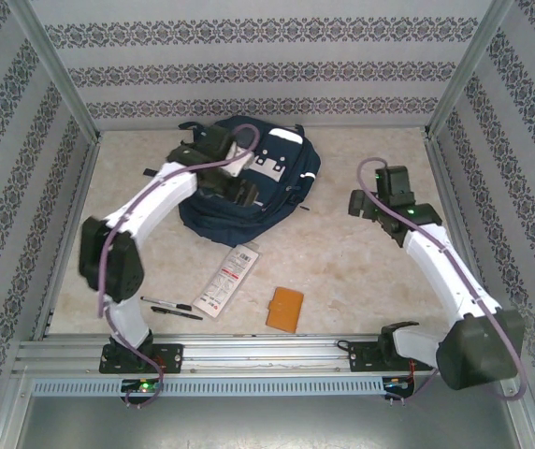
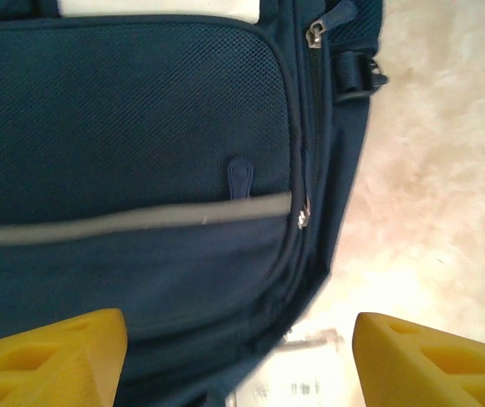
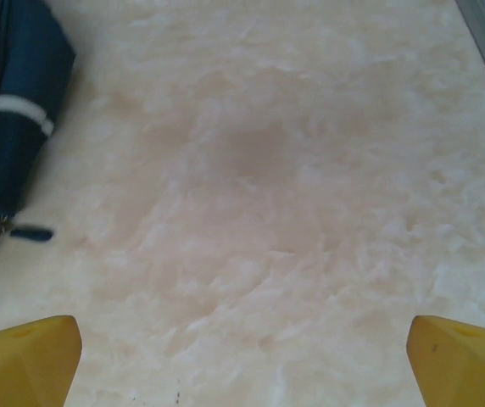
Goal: Pack the student bag
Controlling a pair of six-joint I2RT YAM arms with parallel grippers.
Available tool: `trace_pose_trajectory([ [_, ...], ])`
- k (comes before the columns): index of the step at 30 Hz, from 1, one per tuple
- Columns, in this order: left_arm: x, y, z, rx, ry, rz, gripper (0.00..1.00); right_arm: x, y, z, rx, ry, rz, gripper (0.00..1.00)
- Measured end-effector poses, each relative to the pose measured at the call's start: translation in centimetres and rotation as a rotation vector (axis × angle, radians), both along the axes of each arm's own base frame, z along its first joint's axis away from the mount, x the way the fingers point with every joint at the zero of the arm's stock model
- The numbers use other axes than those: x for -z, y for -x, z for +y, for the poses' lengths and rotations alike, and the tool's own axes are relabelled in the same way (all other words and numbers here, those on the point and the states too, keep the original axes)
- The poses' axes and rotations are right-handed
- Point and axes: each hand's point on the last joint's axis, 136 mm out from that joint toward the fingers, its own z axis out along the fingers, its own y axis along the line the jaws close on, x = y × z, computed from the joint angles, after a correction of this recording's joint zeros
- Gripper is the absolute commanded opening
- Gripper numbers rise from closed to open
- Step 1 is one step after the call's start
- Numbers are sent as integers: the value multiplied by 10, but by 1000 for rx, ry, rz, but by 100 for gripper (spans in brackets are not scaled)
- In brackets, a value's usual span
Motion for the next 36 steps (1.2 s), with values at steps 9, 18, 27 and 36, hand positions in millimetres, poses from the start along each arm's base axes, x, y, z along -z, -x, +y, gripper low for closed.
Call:
trace_pose_trajectory([
  [9, 73, -48, -46, -56, -243, 15, 63, 21, -9, 12, -46, -136, 35, 98],
  [18, 83, -51, -32, -148, -302, 79, 0, 26, -18, 56, -227, -162, 36, 94],
  [27, 27, -41, -40, -110, -165, 80, 0, 26, -31, 145, -824, -107, -7, 86],
  [36, -9, -20, -44, -60, -64, 115, 0, 4, -103, 165, -1076, -196, -37, 62],
])
